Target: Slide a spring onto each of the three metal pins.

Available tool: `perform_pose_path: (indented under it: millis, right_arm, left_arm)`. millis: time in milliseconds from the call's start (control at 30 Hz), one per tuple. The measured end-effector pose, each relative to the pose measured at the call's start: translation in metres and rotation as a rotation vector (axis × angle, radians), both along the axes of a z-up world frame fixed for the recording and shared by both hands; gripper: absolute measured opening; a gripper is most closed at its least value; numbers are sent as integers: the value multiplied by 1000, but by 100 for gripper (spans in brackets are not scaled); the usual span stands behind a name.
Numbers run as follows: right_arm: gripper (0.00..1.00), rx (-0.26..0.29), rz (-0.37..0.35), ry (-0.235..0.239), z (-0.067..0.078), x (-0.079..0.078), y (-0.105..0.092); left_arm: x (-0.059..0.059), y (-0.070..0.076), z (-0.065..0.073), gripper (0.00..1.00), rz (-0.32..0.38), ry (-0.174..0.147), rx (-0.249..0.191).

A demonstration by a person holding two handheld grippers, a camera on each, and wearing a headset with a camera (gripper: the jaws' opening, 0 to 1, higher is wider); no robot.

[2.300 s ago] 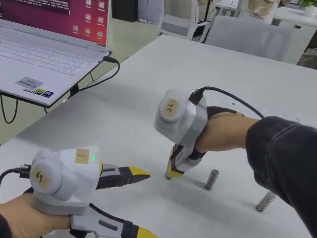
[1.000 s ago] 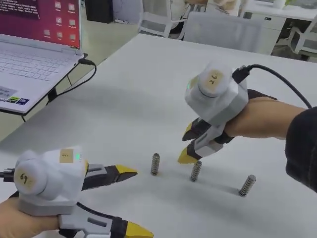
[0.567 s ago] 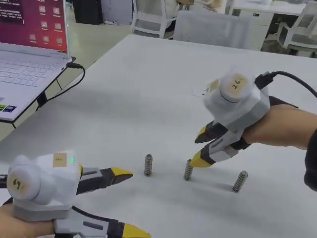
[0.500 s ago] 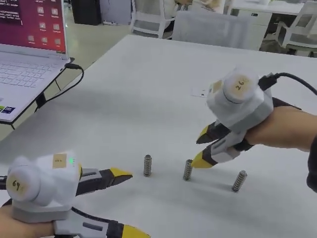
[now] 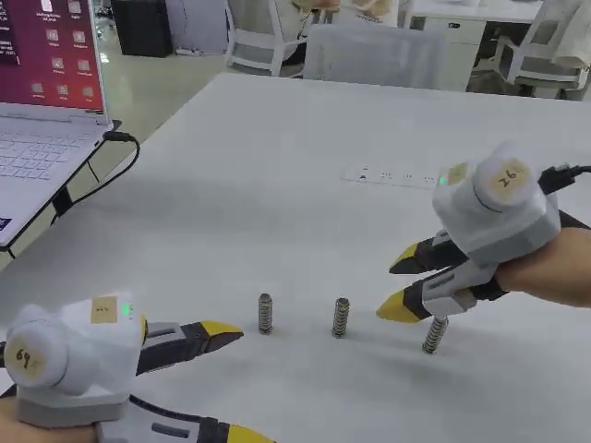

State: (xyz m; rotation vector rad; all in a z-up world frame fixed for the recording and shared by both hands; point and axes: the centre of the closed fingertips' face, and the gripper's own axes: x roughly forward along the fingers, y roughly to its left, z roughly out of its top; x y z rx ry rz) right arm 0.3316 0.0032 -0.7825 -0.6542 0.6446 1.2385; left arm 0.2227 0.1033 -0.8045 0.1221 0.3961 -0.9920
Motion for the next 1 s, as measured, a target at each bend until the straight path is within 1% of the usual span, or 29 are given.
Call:
perform_pose_path:
  millis: [33,133,267,400,500,600,733,833,1000]
  right_arm:
    - [36,10,-8,-8,1,1,-2]
    - [37,35,-36,-8,3,2,-10]
    - [39,52,-68,-23,3,3,-25]
    - [40,76,-95,-23,2,0,-35]
    - [40,83,-118,-19,-1,-3,-44]
    - [40,94,-135,-19,-1,-4,-49]
    - [44,116,-161,-27,0,-8,-57]
    - [44,124,-173,-35,-1,-12,-62]
    - [46,150,-196,-27,-4,-20,-69]
  left_arm:
    - [0,0,-1,71,0,1,0]
    - [0,1,-2,71,2,5,0]
    - [1,2,0,71,7,3,-3]
    - [2,2,1,71,9,3,-4]
    - [2,2,0,72,11,5,-4]
    - [2,3,0,72,14,6,-5]
    - [2,4,1,72,22,4,-9]
    - [2,5,2,73,28,2,-14]
    - [4,8,2,73,44,2,-26]
